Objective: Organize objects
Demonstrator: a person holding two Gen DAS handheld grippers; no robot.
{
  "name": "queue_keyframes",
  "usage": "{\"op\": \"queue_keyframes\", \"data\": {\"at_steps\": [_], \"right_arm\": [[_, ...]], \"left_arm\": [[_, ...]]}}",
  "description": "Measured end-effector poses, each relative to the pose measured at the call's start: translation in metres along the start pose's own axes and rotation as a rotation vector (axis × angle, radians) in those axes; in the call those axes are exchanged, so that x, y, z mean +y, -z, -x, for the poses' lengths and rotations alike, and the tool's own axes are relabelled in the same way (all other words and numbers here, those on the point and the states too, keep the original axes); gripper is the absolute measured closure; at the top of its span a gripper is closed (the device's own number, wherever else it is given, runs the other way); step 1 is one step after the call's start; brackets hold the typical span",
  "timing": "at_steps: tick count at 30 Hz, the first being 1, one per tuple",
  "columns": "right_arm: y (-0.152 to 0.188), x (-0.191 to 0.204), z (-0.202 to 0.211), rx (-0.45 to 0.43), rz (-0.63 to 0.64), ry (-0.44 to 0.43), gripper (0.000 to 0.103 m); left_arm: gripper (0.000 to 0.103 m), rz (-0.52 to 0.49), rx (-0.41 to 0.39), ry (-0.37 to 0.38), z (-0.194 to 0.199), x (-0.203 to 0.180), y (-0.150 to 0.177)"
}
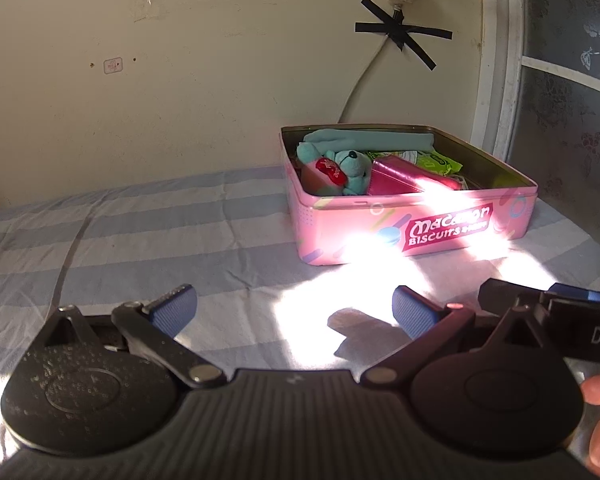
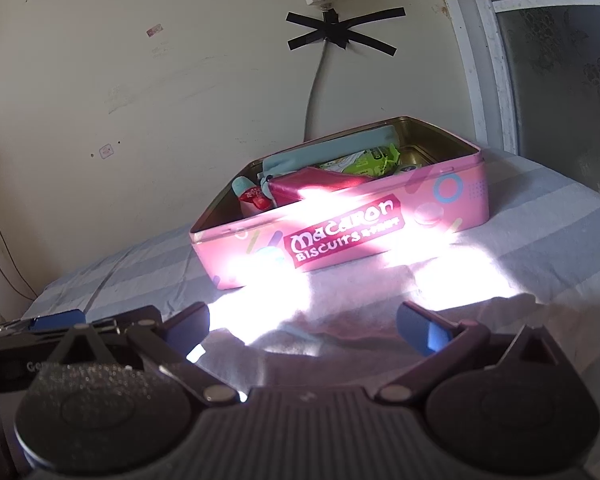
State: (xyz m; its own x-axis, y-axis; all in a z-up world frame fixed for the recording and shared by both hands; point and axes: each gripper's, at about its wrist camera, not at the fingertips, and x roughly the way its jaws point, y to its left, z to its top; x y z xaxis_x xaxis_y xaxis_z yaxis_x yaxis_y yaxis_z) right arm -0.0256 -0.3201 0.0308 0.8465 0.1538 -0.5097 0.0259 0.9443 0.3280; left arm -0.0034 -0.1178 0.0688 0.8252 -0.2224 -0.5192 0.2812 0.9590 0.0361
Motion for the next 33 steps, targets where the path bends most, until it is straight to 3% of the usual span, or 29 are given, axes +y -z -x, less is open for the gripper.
{"op": "queue_keyframes", "data": {"at_steps": [9, 33], "right_arm": [[0.002, -0.004, -0.001, 0.002, -0.021, 0.003, 0.000], [0.003, -0.007, -0.003, 0.010, -0.045, 0.005, 0.000]], "left_arm": [[0.000, -0.058, 0.034, -0.077, -0.005, -0.007, -0.001], [0.000, -0.064, 0.129, -0.069, -0.013, -0.012, 0.002]]}}
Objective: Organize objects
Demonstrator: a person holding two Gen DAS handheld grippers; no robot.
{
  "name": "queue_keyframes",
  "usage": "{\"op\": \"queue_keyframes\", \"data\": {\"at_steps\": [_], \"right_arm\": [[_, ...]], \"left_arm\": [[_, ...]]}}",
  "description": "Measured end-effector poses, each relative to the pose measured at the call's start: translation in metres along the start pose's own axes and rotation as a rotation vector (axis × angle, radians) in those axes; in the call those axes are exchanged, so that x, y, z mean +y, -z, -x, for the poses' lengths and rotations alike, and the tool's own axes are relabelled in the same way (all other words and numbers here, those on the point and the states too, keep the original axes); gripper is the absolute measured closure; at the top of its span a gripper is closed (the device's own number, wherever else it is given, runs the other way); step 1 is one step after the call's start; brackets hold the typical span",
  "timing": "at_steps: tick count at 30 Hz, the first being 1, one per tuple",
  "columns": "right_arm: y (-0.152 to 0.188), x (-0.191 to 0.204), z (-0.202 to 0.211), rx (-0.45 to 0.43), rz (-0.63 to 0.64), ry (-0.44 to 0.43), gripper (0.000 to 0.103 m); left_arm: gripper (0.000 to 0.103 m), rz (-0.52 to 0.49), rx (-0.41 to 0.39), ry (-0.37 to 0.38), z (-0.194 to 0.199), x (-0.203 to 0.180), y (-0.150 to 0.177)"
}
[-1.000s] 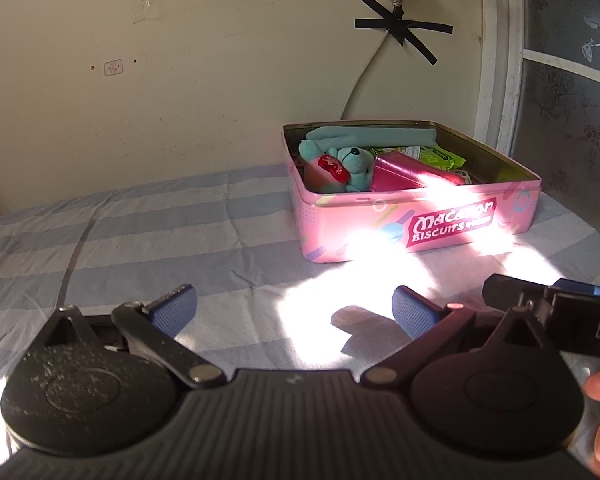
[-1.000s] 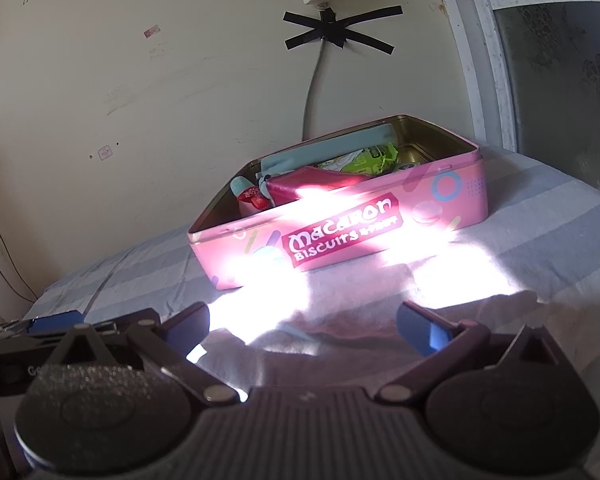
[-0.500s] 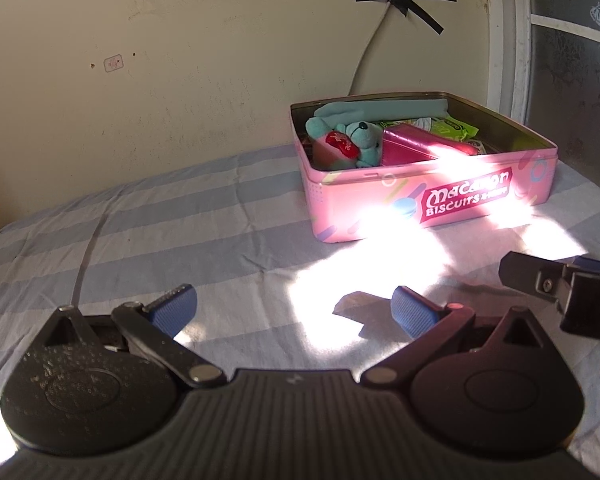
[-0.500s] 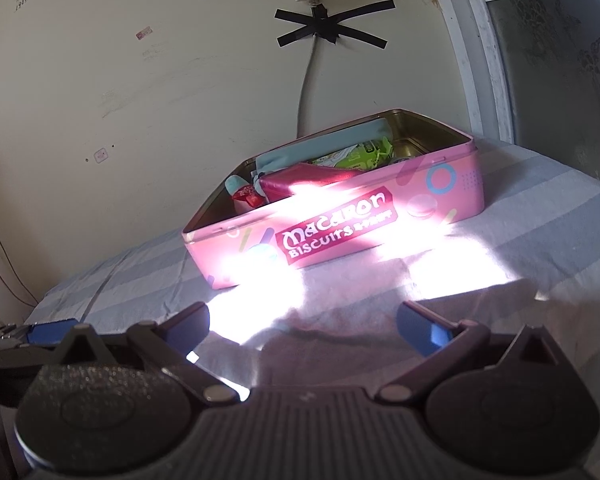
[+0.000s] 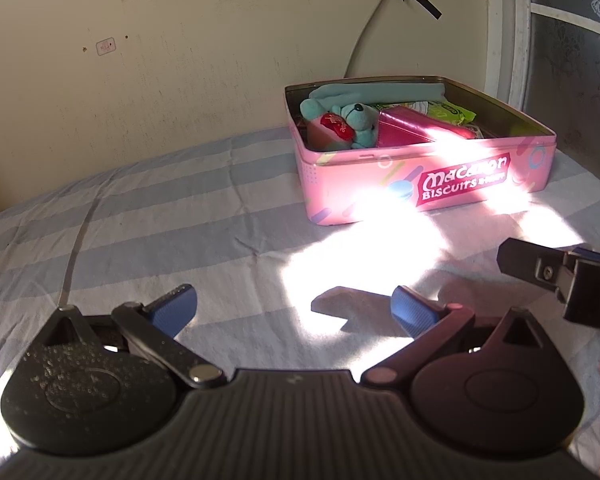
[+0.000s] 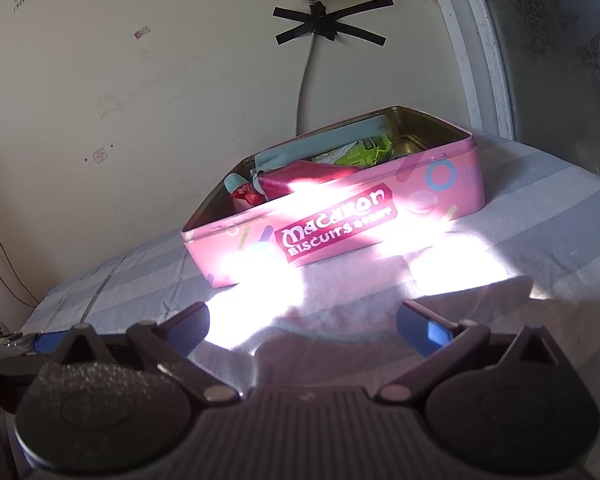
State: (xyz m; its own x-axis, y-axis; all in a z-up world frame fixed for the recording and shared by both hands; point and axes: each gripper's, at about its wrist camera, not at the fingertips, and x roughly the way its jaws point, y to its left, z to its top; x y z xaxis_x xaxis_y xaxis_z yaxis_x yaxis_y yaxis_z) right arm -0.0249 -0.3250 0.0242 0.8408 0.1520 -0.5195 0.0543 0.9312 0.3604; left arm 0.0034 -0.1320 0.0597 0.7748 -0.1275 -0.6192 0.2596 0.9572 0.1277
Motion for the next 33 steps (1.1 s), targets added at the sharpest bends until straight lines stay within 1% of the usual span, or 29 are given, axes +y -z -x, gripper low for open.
{"op": "queue_keyframes", "data": {"at_steps": [33], "right_arm": [[0.004, 0.000, -0.005, 0.013, -0.009, 0.005, 0.000]], "left_arm": [[0.000, 0.011, 0.067, 0.034, -0.011, 0.000, 0.003]]}}
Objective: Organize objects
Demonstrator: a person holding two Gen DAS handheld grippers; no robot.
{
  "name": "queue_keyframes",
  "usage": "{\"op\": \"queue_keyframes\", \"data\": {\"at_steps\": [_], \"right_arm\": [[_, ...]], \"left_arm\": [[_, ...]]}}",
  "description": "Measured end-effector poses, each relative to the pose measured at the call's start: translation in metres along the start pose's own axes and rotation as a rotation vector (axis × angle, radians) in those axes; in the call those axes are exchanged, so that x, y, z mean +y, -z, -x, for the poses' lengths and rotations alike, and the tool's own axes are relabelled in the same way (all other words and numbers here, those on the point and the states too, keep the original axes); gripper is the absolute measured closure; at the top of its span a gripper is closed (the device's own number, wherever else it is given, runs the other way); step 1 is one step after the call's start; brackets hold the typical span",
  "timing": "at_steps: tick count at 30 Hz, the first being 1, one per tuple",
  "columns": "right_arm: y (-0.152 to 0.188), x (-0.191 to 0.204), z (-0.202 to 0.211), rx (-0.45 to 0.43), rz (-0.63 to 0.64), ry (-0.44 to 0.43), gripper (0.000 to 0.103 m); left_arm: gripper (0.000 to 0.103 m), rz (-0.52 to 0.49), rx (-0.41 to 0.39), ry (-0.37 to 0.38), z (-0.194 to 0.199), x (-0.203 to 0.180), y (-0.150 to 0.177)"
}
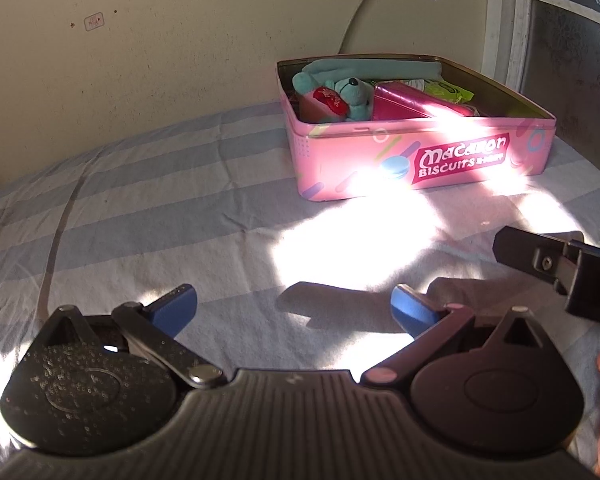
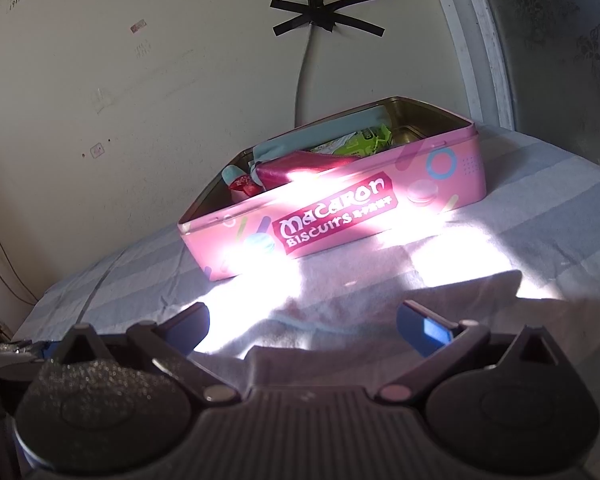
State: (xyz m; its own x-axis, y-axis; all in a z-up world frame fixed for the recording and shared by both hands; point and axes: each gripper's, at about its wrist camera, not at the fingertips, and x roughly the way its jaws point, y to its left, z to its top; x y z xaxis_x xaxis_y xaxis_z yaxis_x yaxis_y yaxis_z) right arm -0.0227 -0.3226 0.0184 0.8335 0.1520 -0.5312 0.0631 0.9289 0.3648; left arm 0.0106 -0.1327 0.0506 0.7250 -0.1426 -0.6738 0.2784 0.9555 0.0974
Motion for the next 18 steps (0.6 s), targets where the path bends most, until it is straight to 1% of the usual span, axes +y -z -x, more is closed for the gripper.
{"op": "queue_keyframes", "data": {"at_steps": [13, 18], "right_arm": [[0.0004, -0.0003, -0.0022, 0.003, 0.001, 0.002, 0.000], [0.0012, -0.0001, -0.0032, 0.005, 0.001, 0.002, 0.000]], "left_arm": [[0.000, 0.001, 0.010, 0.011, -0.0032, 0.0020, 0.0002], [0.000, -0.009, -0.005, 0.025, -0.0025, 0.0027, 0.0007]]}}
